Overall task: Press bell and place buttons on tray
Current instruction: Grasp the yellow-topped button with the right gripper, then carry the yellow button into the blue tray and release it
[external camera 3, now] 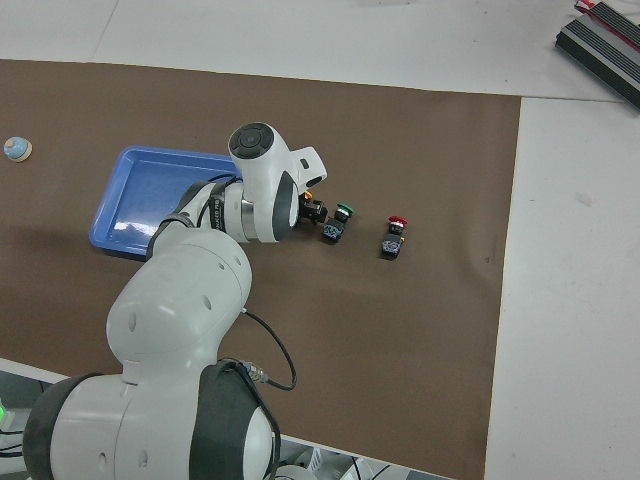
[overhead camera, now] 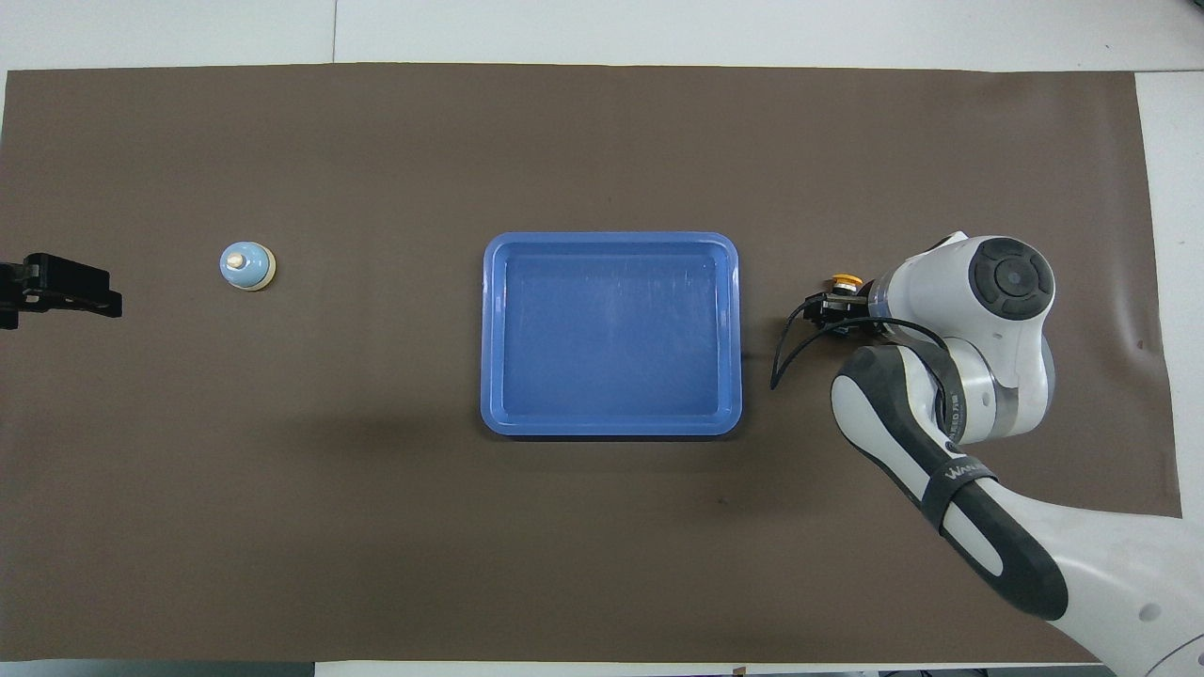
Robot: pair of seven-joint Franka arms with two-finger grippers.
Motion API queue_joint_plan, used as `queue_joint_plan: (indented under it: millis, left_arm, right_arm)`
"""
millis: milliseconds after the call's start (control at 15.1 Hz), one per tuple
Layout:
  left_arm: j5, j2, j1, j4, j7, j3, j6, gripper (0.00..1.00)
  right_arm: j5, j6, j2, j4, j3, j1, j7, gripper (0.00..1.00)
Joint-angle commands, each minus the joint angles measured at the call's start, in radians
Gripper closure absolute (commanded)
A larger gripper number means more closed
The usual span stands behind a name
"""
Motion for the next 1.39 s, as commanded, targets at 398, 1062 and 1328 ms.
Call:
queue_joint_plan:
  millis: [398, 1062, 1328]
  left_arm:
    - [0.004, -0.02, 0.001, -0.012, -0.011, 0.0, -0.008, 0.0]
    - [0.004, -0.02, 0.001, -0.012, -0.011, 0.0, -0.008, 0.0]
    - [0.004, -0.02, 0.001, -0.012, -0.011, 0.0, -0.008, 0.0]
  right_arm:
    - [-0.016, 0.033, 0.017, 0.006, -0.001, 0.025, 0.023, 1.0]
    - [0.001, -0.317, 0.015, 0.303, 0.002, 0.146, 0.136, 1.0]
    - [0.004, -0.314, 0.017, 0.308, 0.002, 0.264, 0.235, 1.0]
